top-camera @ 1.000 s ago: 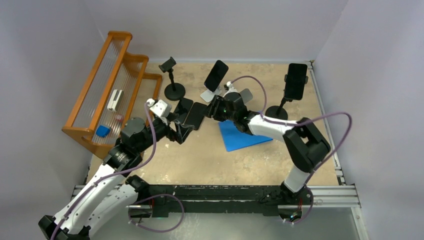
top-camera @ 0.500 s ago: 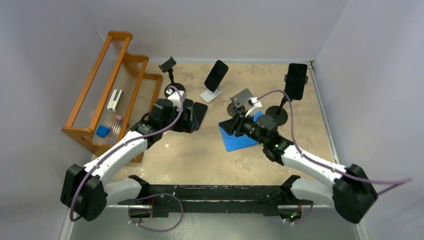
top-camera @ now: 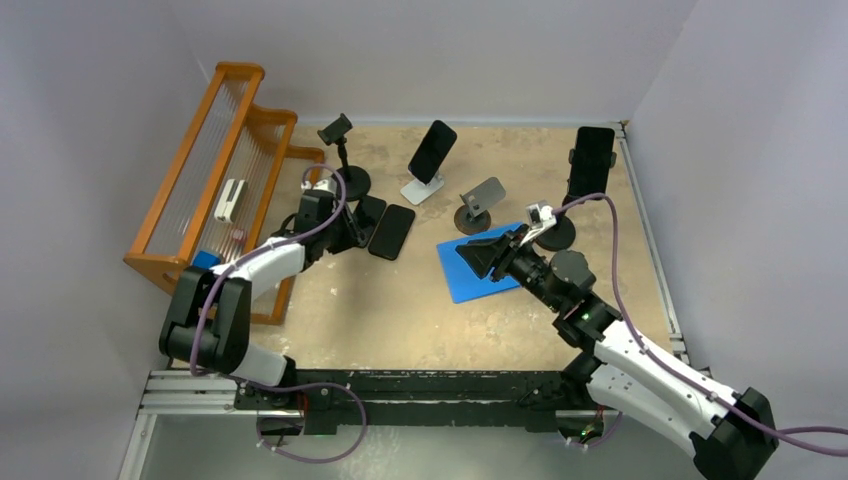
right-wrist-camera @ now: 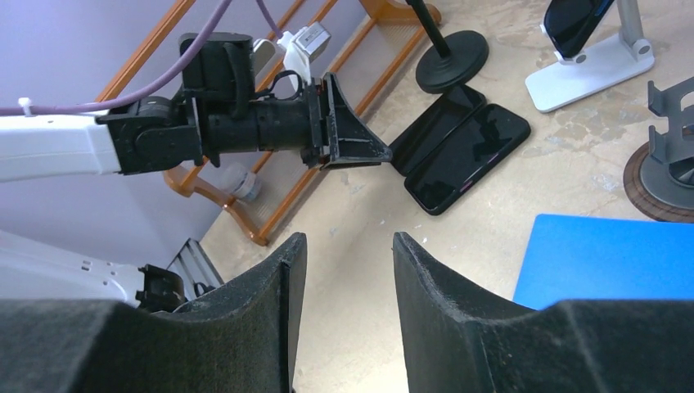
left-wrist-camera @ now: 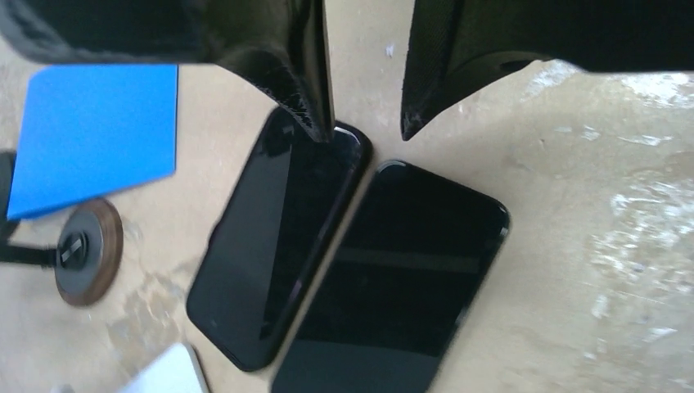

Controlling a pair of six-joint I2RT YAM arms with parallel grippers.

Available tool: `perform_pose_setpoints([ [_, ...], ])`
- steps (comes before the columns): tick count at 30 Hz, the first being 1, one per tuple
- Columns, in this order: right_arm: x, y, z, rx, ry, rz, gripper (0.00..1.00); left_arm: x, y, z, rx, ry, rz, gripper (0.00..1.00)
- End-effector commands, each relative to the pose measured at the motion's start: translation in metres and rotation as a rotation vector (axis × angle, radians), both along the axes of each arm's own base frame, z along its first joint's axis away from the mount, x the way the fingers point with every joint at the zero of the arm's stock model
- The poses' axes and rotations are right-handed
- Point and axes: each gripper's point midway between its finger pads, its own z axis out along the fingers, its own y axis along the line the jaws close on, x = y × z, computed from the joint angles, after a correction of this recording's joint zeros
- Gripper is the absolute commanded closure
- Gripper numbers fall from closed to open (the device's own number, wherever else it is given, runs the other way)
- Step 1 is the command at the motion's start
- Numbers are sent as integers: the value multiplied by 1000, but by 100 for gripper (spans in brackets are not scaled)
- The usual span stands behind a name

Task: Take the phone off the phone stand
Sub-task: Adjust the phone at the center of the board.

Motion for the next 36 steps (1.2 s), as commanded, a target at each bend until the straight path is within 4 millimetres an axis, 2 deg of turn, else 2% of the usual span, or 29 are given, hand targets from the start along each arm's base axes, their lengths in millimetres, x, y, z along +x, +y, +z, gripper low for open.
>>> perform_pose_setpoints([
  [1, -5, -7, 10, -2, -48, -11, 55, 49, 20, 32, -18, -139, 179, 71],
  [5, -7, -14, 14, -5, -64, -30, 55, 61, 35, 33, 21, -158, 257, 86],
  [8, -8, -16, 16, -4, -72, -35, 55, 68, 46, 25, 66, -135, 303, 100],
  [11, -9, -17, 19, -6, -77, -38, 55, 76, 56, 14, 117, -101, 341, 100],
  [14, -10, -19, 22, -8, -85, -39, 55, 75, 67, -1, 177, -45, 374, 100],
  [20, -11, -20, 26, -8, -94, -44, 55, 81, 77, -13, 211, -11, 402, 100],
  [30, -11, -21, 26, -6, -90, -44, 56, 80, 64, -37, 189, 45, 322, 100],
  [36, -12, -21, 24, -5, -84, -44, 56, 76, 56, -44, 166, 60, 275, 100],
])
